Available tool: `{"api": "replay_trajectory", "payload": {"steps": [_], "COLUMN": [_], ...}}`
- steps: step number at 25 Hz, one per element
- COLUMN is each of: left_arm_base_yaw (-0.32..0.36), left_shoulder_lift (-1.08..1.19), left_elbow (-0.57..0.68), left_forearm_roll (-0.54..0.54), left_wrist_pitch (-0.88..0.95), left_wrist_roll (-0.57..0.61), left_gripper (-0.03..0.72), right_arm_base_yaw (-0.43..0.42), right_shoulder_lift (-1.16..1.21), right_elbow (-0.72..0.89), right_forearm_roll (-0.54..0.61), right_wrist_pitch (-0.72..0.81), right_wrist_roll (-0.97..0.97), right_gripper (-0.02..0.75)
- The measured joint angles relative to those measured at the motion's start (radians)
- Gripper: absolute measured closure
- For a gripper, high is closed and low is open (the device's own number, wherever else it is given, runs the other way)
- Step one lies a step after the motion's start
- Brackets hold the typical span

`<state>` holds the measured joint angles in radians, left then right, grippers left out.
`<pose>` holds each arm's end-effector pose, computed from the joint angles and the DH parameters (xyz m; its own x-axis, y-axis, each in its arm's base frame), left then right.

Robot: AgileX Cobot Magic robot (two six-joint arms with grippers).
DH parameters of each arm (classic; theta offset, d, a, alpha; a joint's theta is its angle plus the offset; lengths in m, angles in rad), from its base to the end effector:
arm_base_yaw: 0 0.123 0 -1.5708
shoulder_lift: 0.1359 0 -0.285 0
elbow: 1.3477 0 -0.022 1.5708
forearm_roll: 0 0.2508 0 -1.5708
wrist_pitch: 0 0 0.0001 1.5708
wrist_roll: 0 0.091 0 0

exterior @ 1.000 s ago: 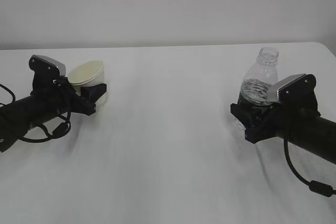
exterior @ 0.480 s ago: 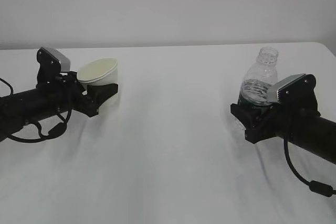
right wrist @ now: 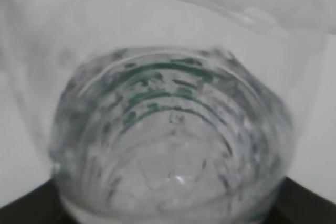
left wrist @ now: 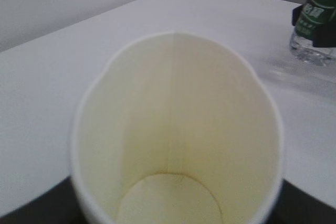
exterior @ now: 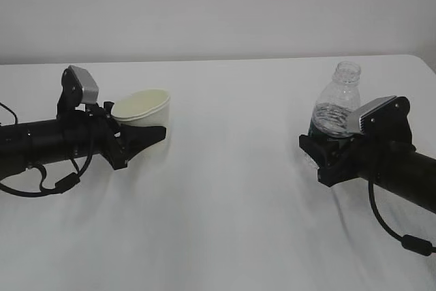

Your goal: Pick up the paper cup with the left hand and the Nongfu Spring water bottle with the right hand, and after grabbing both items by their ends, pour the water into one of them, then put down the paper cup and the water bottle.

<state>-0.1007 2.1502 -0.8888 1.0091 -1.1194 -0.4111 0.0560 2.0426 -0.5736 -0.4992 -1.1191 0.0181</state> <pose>0.3509 -0.1051 0.0954 -0.1762 0.1440 -0.9738 0.8289 0.5553 -0.0679 0.3068 0.0564 0.0892 -0.2047 -0.2048 -0.9572 -0.5150 0.8541 -0.0726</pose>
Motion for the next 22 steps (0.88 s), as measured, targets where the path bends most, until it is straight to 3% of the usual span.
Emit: {"api": "replay_trajectory", "payload": {"steps": [16,22], "left_arm_base_yaw": [-0.002,-0.066], "left_shoulder_lift": [-0.001,-0.001], "left_elbow": [0.0,0.0], "left_forearm_roll": [0.224,0.234], "left_wrist_pitch": [-0.023,-0.023], "left_wrist_roll": [-0.059,-0.059], "left_gripper": [0.272,0.272], "right_arm_base_yaw": [0.0,0.0], "right_shoulder_lift": [0.0,0.0], "right_elbow": [0.0,0.0], "right_forearm_roll": [-0.058,-0.105], "right_wrist_pitch": [0.0,0.0], "right_wrist_roll": [0.0,0.0], "right_gripper": [0.274,0.274]}}
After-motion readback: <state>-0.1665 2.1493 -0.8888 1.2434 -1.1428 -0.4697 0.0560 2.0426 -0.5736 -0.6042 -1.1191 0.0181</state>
